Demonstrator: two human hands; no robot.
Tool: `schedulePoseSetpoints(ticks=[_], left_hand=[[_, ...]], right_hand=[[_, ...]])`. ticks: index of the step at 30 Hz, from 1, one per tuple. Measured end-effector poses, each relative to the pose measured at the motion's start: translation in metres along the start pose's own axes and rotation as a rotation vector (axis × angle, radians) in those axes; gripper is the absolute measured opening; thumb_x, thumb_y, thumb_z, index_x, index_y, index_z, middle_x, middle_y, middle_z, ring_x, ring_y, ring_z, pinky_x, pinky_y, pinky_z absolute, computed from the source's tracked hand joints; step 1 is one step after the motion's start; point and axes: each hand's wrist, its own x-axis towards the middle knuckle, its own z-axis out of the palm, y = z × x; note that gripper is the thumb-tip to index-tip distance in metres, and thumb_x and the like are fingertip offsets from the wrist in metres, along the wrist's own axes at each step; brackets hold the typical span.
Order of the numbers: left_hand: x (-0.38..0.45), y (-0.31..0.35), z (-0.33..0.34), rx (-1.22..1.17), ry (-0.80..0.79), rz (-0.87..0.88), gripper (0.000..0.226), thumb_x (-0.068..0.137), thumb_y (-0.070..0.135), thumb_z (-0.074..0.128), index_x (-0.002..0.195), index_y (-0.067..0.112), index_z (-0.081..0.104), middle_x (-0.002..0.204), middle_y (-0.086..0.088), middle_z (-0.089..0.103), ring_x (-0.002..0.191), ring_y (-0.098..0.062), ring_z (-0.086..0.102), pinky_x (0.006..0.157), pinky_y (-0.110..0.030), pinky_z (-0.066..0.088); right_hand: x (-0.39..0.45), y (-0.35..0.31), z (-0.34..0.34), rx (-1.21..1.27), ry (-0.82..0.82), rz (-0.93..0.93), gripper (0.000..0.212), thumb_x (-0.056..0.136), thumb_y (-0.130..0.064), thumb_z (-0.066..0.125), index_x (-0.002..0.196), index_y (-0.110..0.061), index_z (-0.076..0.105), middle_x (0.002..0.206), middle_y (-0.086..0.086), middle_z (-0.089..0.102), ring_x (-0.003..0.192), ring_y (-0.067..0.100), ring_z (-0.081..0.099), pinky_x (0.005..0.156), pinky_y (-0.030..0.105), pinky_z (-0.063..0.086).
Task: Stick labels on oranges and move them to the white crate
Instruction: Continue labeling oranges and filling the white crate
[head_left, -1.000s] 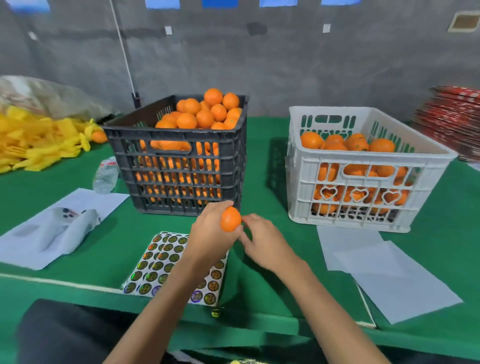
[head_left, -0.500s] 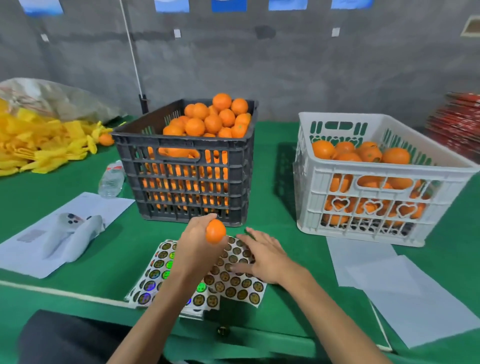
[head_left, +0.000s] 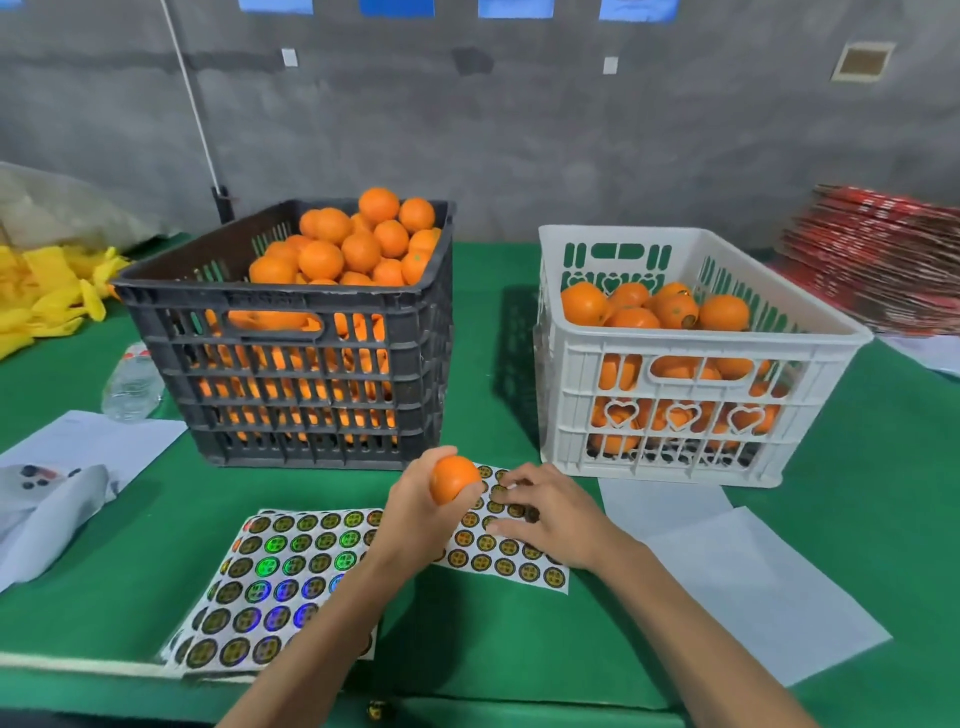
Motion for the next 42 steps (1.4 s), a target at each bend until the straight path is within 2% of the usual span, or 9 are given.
schedulePoseSetpoints(ticks=[3, 10, 20, 26, 29, 33, 36, 39, 42], left_hand=[[-0.002, -0.002, -0.002, -0.053, -0.001, -0.031, 0.051, 0.088, 0.052, 0.072, 0.131, 0.043, 0.046, 0.115, 0.018, 0.057, 0.095, -0.001, 0.062, 0.072, -0.014, 0.045], [-0.005, -0.009, -0.002, -0.121, 0.004, -0.042, 0.054, 0.090, 0.051, 0.070, 0.137, 0.037, 0.047, 0.116, 0.017, 0.059, 0.101, -0.002, 0.062, 0.081, -0.021, 0.049], [-0.008, -0.009, -0.002, -0.079, 0.004, 0.018, 0.059, 0.091, 0.054, 0.067, 0.142, 0.036, 0.043, 0.132, 0.009, 0.054, 0.114, -0.009, 0.058, 0.099, -0.036, 0.052], [-0.007, -0.011, -0.001, -0.041, -0.009, 0.044, 0.057, 0.090, 0.057, 0.064, 0.139, 0.042, 0.040, 0.128, 0.014, 0.052, 0.103, 0.000, 0.059, 0.079, -0.016, 0.049], [-0.008, -0.012, -0.001, -0.043, -0.008, 0.029, 0.059, 0.090, 0.060, 0.063, 0.141, 0.041, 0.039, 0.129, 0.015, 0.052, 0.102, 0.002, 0.058, 0.075, -0.013, 0.046], [-0.006, -0.004, -0.005, -0.102, 0.042, 0.045, 0.065, 0.089, 0.056, 0.069, 0.145, 0.036, 0.043, 0.134, 0.015, 0.053, 0.114, 0.002, 0.056, 0.096, -0.023, 0.050], [-0.001, 0.018, -0.008, -0.151, 0.122, 0.121, 0.062, 0.087, 0.041, 0.078, 0.141, 0.037, 0.048, 0.133, 0.019, 0.053, 0.115, 0.011, 0.053, 0.097, -0.018, 0.051], [0.010, 0.051, -0.020, -0.076, 0.242, 0.252, 0.065, 0.087, 0.031, 0.079, 0.144, 0.035, 0.046, 0.134, 0.024, 0.048, 0.119, 0.006, 0.053, 0.098, -0.026, 0.052], [0.028, 0.096, -0.033, -0.037, 0.291, 0.435, 0.079, 0.092, 0.021, 0.074, 0.154, 0.039, 0.029, 0.149, 0.024, 0.034, 0.133, 0.000, 0.044, 0.109, -0.027, 0.046]], right_hand=[[0.004, 0.005, 0.001, 0.042, 0.043, -0.019, 0.042, 0.093, -0.056, 0.062, 0.125, -0.031, 0.072, 0.130, -0.010, 0.059, 0.116, 0.014, 0.049, 0.101, 0.036, 0.041], [0.008, 0.010, 0.002, 0.056, 0.075, -0.128, 0.034, 0.095, -0.050, 0.063, 0.113, -0.025, 0.078, 0.116, -0.013, 0.061, 0.099, 0.011, 0.050, 0.092, 0.033, 0.044], [0.010, 0.006, 0.001, -0.029, 0.122, -0.182, 0.032, 0.101, -0.041, 0.058, 0.107, -0.018, 0.079, 0.108, -0.010, 0.063, 0.096, 0.013, 0.054, 0.084, 0.033, 0.047], [0.014, 0.007, 0.003, 0.258, 0.107, -0.042, 0.013, 0.093, -0.031, 0.068, 0.089, -0.027, 0.080, 0.093, -0.016, 0.059, 0.085, 0.006, 0.058, 0.081, 0.031, 0.050], [0.015, 0.000, 0.006, 0.357, 0.218, 0.051, 0.014, 0.095, -0.028, 0.068, 0.084, -0.024, 0.076, 0.093, -0.013, 0.061, 0.086, 0.006, 0.059, 0.085, 0.035, 0.051], [0.012, -0.032, -0.006, 0.296, 0.563, 0.058, 0.016, 0.099, -0.029, 0.063, 0.096, -0.019, 0.075, 0.097, -0.015, 0.057, 0.087, 0.007, 0.060, 0.078, 0.027, 0.051], [0.006, -0.062, -0.022, 0.167, 0.661, -0.081, 0.014, 0.100, -0.024, 0.064, 0.101, -0.017, 0.076, 0.100, -0.014, 0.057, 0.085, 0.006, 0.059, 0.073, 0.027, 0.052], [0.002, -0.079, -0.050, 0.254, 0.697, -0.122, 0.023, 0.103, -0.029, 0.059, 0.110, -0.016, 0.076, 0.111, -0.012, 0.062, 0.096, 0.004, 0.062, 0.082, 0.032, 0.054], [0.009, -0.097, -0.088, 0.203, 0.824, -0.053, 0.051, 0.096, -0.054, 0.057, 0.135, -0.021, 0.064, 0.133, -0.011, 0.060, 0.116, 0.002, 0.058, 0.099, 0.025, 0.052]])
